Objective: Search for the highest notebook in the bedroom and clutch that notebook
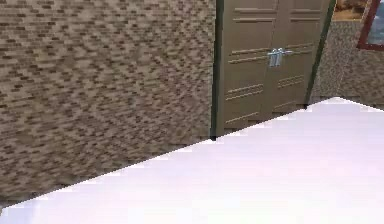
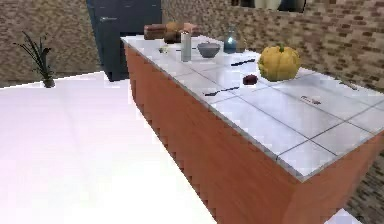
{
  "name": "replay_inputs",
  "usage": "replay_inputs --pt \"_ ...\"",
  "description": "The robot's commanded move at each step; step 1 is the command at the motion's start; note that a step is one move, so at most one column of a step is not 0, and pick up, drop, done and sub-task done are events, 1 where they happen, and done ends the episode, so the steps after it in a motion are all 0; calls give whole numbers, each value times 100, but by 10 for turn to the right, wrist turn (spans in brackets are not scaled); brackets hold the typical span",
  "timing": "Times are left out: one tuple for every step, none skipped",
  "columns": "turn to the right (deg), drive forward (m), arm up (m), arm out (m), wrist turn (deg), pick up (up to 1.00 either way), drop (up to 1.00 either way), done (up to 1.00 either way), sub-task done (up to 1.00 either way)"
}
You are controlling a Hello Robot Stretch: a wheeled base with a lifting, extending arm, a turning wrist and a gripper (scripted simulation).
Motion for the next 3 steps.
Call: replay_inputs --pt "-450 0 0 0 0 0 0 0 0" --pt "-450 0 0 0 0 0 0 0 0" --pt "-330 0 0 0 0 0 0 0 0"
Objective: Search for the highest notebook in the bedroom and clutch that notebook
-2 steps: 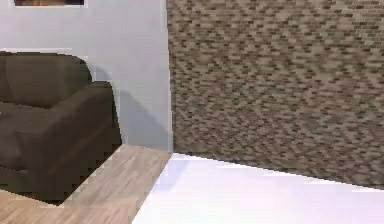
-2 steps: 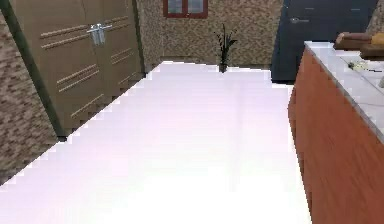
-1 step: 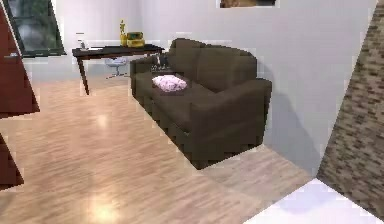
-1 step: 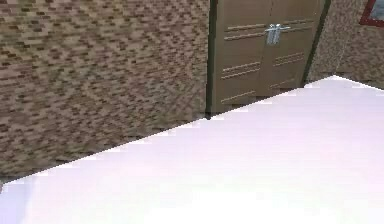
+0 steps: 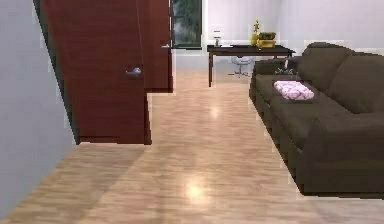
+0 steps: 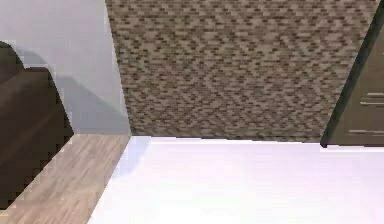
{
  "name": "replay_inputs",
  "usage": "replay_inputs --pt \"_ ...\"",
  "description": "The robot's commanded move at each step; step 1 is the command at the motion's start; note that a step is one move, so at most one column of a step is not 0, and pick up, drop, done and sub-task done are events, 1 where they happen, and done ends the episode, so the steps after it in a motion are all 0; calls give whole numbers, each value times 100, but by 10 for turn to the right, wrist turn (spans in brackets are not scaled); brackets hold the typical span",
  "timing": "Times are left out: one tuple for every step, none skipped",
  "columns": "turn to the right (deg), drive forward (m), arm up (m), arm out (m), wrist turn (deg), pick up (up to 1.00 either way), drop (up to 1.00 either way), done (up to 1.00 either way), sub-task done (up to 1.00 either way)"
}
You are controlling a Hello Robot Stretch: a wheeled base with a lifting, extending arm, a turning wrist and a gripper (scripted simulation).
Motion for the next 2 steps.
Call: replay_inputs --pt "0 100 0 0 0 0 0 0 0" --pt "0 100 0 0 0 0 0 0 0"
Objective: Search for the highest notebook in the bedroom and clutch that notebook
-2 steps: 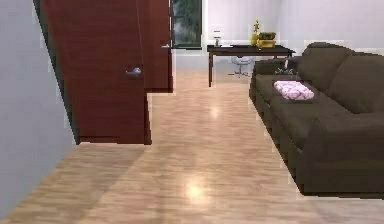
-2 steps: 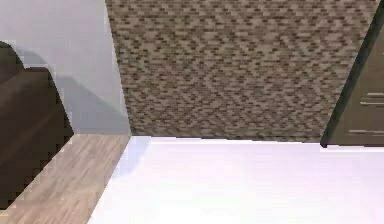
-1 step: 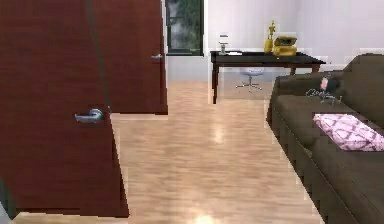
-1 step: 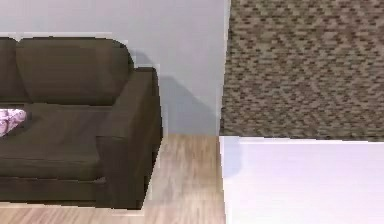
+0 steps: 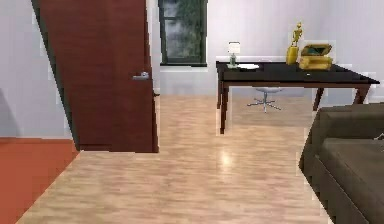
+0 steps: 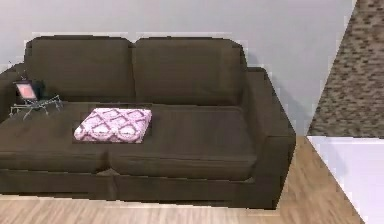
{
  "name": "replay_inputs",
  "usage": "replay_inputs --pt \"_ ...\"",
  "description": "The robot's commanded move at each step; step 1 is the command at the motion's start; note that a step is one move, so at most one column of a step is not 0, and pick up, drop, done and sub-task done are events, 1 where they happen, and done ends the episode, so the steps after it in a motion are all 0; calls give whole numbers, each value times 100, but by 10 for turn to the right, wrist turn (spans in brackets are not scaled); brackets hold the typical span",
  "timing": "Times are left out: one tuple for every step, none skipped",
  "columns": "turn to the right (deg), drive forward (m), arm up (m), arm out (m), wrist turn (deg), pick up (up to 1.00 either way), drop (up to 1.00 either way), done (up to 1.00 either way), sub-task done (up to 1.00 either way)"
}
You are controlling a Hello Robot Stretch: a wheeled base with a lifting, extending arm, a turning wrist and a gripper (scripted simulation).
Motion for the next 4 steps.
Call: replay_inputs --pt "30 0 0 0 0 0 0 0 0" --pt "0 30 0 0 0 0 0 0 0" --pt "-420 0 0 0 0 0 0 0 0" --pt "0 55 0 0 0 0 0 0 0"
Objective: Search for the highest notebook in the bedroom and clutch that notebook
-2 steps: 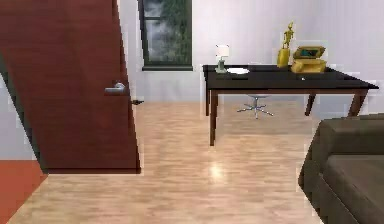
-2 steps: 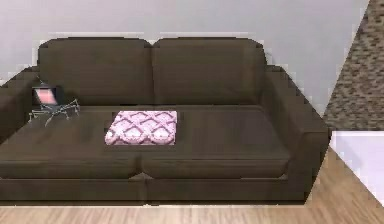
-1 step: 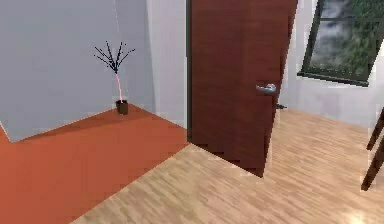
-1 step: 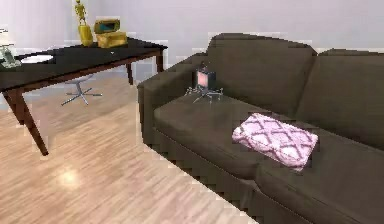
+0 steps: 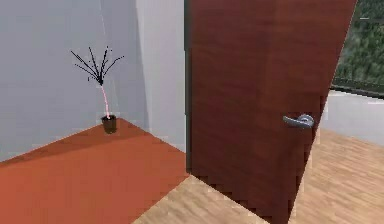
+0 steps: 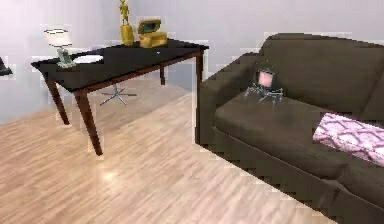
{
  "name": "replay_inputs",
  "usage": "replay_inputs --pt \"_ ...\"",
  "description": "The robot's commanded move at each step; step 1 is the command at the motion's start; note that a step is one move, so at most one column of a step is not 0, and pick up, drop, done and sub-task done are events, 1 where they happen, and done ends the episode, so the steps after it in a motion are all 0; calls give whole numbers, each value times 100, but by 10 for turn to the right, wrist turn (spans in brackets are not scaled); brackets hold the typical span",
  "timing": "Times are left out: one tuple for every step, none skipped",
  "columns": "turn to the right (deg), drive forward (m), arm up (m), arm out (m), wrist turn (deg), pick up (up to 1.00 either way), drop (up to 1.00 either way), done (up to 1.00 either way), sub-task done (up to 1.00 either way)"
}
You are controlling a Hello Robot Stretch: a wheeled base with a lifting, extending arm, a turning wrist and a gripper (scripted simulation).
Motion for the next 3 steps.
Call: replay_inputs --pt "-450 0 0 0 0 0 0 0 0" --pt "0 55 0 0 0 0 0 0 0" --pt "-240 0 0 0 0 0 0 0 0"
